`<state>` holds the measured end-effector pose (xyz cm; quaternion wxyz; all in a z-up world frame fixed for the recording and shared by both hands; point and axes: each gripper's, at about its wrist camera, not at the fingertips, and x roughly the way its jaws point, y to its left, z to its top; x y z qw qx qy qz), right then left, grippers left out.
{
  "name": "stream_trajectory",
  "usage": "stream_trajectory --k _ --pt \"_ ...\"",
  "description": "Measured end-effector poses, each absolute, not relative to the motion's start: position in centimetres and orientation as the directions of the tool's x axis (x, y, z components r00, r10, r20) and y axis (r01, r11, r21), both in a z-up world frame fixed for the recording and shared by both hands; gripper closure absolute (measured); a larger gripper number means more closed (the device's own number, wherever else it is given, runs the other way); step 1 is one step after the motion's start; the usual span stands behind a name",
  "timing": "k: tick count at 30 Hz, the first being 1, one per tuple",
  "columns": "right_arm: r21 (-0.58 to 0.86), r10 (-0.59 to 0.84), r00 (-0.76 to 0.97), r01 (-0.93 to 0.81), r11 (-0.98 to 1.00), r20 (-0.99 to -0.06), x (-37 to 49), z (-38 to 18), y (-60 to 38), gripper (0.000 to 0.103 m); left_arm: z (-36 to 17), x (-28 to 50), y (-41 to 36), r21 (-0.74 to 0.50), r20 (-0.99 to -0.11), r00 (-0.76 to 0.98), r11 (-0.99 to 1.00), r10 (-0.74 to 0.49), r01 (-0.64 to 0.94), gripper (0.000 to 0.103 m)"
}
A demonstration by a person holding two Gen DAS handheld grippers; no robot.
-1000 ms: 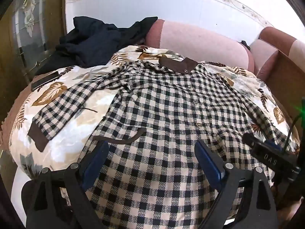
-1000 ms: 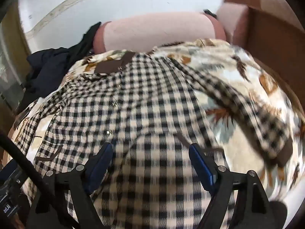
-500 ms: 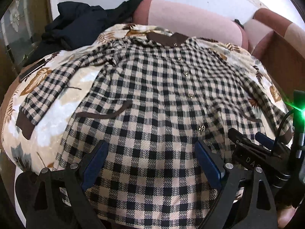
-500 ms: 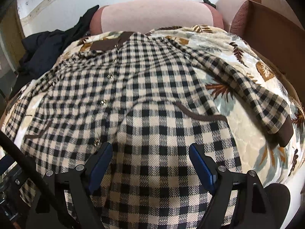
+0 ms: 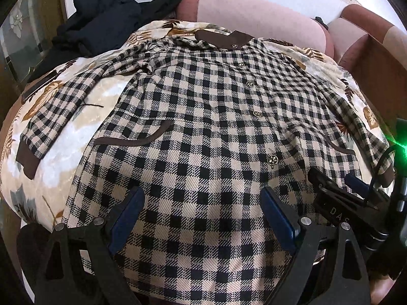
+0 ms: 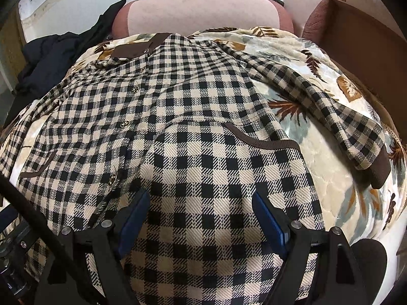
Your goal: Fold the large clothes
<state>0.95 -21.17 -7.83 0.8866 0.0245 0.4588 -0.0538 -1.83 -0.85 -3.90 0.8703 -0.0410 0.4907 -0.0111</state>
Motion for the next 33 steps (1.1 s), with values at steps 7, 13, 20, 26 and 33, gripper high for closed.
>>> stream_trajectory --k 7,13,20,26,33 --pt "-0.012 -0.078 0.586 0.116 0.993 -0.807 0.84 -7.94 -21.08 0.017 -3.87 -1.85 -0.76 -0.083 -0.852 0.520 0.996 -0.060 -0.022 0.012" --pt "-0.024 -0.087 0.590 0.113 0.993 -0.803 0.57 -7.92 -20.94 0.017 -3.87 -1.90 -0.87 -0.081 -0.852 0.521 0.996 -0.056 -0.024 0.012" --pt "-0.028 -0.089 0.590 0.111 0.993 -0.803 0.40 -7.80 -20.86 0.017 -3.84 -1.96 -0.85 -0.085 -0.852 0.520 0.996 -0.060 -0.024 0.012" --pt "-0.024 -0.084 0.586 0.110 0.994 -0.806 0.25 -7.70 -20.78 0.017 -3.87 -1.94 -0.74 -0.091 -0.852 0.520 0.996 -0.066 -0.022 0.012" --pt "-0.028 -0.087 0.588 0.109 0.994 -0.804 0.09 -7.60 -20.76 0.017 -3.84 -2.07 -0.58 -0.094 -0.851 0.520 0.995 -0.068 -0.023 0.012"
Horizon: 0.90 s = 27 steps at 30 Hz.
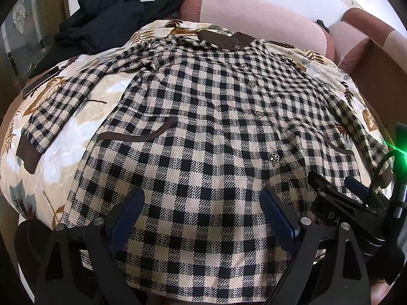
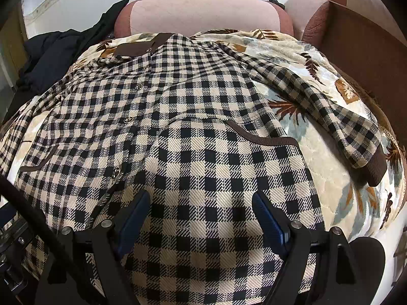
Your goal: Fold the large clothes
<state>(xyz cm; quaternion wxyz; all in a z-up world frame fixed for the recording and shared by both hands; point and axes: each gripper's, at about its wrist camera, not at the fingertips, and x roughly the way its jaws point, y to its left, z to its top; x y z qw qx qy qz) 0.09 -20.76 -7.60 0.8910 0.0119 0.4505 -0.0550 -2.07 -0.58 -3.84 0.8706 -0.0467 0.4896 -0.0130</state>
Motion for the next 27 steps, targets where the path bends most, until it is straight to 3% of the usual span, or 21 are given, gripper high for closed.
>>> stream_trajectory --k 22,27 --pt "-0.030 -0.077 0.589 0.089 0.996 -0.804 0.1 -7.7 -20.2 0.017 -3.9 -1.6 1.0 -0.102 -0.839 0.540 0.994 -0.067 -0.036 0.012" --pt "-0.033 -0.075 0.596 0.080 0.996 -0.800 0.0 -7.4 -20.1 0.017 -1.9 -1.0 5.4 -0.041 -0.778 0.628 0.994 0.032 -0.101 0.012"
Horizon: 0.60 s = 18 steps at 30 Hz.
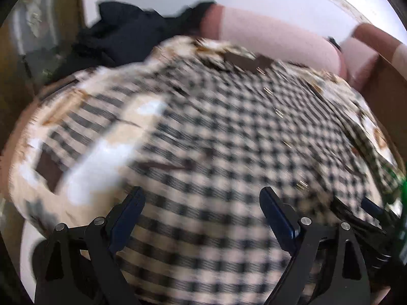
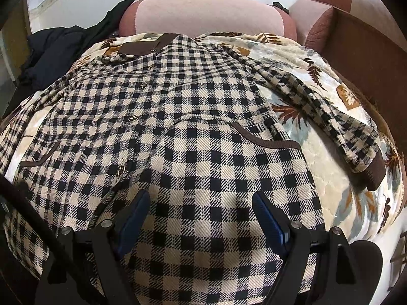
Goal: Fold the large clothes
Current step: 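Move the left gripper to the brown-cuffed sleeve and grasp the cuff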
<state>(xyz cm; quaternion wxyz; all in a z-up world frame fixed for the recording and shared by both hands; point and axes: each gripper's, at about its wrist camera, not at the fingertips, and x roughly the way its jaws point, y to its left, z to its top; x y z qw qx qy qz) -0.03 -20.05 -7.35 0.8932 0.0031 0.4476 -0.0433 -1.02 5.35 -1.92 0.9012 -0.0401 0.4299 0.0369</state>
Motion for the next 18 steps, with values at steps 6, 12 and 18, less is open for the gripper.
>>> stream_trajectory --k 6,12,18 --pt "-0.044 -0.073 0.587 0.064 0.997 -0.806 0.0 -7.4 -19.3 0.017 -1.2 0.2 12.9 0.122 -0.720 0.657 0.973 0.223 -0.196 0.012" --pt "-0.055 -0.076 0.566 0.055 0.997 -0.821 0.0 -7.5 -18.7 0.017 -4.8 2.9 17.2 0.363 -0.728 0.601 0.929 0.330 -0.070 0.013" --pt "-0.095 -0.106 0.561 0.048 0.994 -0.821 -0.1 -7.5 -18.2 0.017 -7.9 6.6 20.3 0.380 -0.786 0.525 0.925 0.327 -0.008 0.085"
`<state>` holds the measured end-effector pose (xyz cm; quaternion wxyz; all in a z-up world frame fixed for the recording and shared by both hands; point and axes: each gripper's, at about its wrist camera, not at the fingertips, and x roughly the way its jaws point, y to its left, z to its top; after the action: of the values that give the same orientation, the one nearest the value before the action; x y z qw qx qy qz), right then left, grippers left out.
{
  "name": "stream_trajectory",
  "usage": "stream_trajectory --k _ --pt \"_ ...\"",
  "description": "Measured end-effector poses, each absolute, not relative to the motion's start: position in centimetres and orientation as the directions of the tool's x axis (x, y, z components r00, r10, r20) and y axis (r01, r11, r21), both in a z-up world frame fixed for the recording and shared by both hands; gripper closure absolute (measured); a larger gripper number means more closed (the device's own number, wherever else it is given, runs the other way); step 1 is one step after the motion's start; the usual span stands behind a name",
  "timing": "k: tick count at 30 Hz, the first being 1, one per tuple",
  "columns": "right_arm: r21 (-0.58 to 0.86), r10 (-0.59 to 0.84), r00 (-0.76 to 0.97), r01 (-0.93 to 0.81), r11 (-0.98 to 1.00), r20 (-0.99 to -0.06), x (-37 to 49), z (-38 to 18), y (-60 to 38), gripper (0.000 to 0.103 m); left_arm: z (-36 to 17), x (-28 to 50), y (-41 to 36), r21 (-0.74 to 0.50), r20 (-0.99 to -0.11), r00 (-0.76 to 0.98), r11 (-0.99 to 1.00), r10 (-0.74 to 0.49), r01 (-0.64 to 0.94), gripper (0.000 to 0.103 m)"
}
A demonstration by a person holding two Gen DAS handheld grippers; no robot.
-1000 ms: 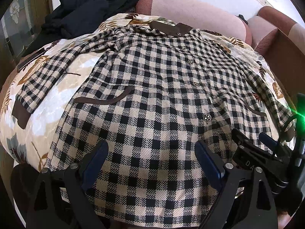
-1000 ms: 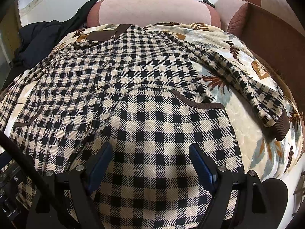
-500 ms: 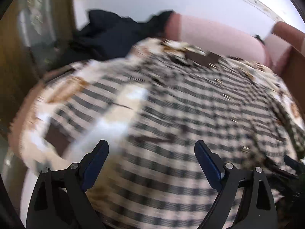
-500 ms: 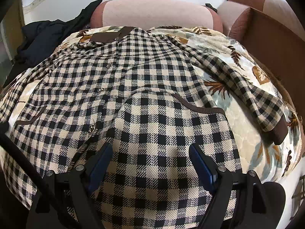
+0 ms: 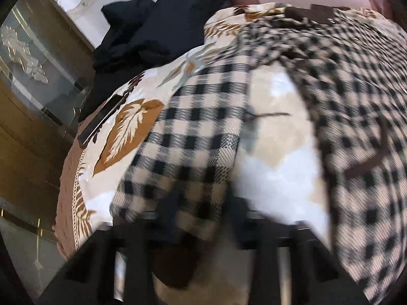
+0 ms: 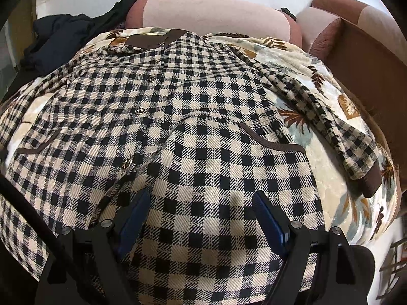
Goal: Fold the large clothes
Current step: 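Move the left gripper to the brown-cuffed sleeve and grasp the cuff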
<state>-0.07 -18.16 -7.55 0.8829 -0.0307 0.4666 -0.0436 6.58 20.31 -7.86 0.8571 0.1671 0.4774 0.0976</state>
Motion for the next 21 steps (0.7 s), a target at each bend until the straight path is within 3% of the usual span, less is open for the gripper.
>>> stream_trajectory --k 1,5,11,16,18,20,21 --pt "-0.102 -0.112 0.561 0.049 0.994 -0.820 -0.1 -7.6 -18.1 0.017 -7.6 7.2 21.4 0.352 -0.796 0.519 0.936 0.312 -0.022 0.099" --pt "-0.127 -0.139 0.559 0.060 0.990 -0.818 0.1 -7.4 -17.9 0.017 -4.9 8.5 25.9 0.229 -0.798 0.550 0.968 0.247 -0.103 0.100" --pt "-0.166 -0.164 0.556 0.047 0.985 -0.815 0.9 -7.5 -16.5 0.017 0.8 12.7 36.2 0.093 -0.752 0.590 0.933 0.295 -0.348 0.098" --pt "-0.180 -0.161 0.552 0.020 0.983 -0.818 0.9 -7.5 -15.2 0.017 0.6 14.7 42.9 -0.092 -0.785 0.571 0.867 0.239 -0.490 0.093" --pt "-0.184 -0.164 0.552 0.019 0.983 -0.818 0.9 -7.5 -15.2 0.017 0.0 14.0 44.1 -0.117 -0.781 0.572 0.841 0.251 -0.528 0.082" --pt "-0.182 -0.163 0.547 0.019 0.983 -0.821 1.0 -7.6 -15.2 0.017 -0.8 12.4 45.2 -0.163 -0.777 0.579 0.810 0.248 -0.564 0.056" --pt "-0.183 -0.163 0.546 0.019 0.983 -0.822 1.1 -7.7 -15.2 0.017 -1.2 11.5 45.7 -0.193 -0.776 0.584 0.792 0.238 -0.579 0.053"
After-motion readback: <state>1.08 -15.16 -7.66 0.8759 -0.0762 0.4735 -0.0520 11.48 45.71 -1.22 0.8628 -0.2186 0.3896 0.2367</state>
